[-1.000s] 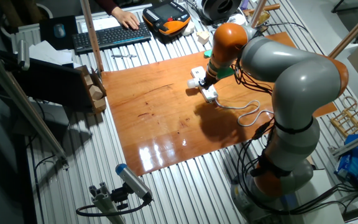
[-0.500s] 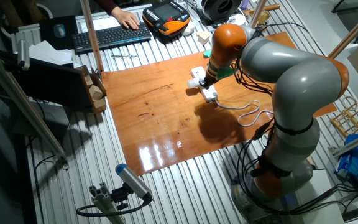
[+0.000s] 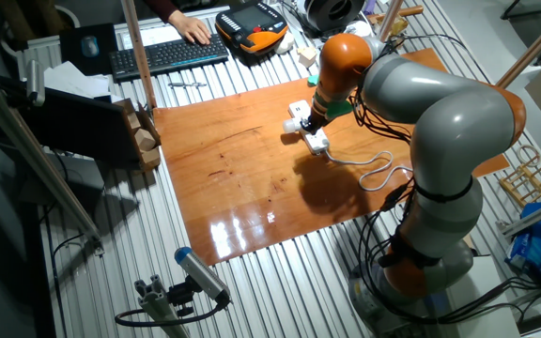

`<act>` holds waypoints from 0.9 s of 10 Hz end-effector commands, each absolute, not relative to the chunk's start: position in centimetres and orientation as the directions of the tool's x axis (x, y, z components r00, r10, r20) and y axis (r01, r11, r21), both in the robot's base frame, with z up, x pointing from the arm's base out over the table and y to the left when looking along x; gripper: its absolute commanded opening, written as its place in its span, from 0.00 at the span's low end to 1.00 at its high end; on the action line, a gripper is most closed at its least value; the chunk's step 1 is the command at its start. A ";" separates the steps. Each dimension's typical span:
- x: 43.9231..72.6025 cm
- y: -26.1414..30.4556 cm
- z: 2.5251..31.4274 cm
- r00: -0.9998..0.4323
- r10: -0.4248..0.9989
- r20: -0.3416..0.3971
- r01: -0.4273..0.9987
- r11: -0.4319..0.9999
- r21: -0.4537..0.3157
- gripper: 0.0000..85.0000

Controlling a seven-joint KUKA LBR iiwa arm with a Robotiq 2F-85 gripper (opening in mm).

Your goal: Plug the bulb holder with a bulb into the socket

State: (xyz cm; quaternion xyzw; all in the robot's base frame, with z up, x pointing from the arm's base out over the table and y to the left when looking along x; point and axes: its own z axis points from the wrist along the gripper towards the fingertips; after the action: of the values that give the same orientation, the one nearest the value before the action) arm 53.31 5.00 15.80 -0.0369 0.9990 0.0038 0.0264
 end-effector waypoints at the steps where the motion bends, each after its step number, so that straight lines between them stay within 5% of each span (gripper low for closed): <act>1: 53.3 5.0 15.8 -0.996 -0.072 -0.053 -0.073 0.997 0.006 0.00; 9: 53.2 4.8 15.7 -0.996 -0.069 -0.052 -0.069 0.998 0.009 0.00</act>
State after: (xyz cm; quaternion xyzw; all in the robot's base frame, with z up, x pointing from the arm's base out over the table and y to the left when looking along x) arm 53.21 4.81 15.69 -0.0347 0.9991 0.0054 0.0256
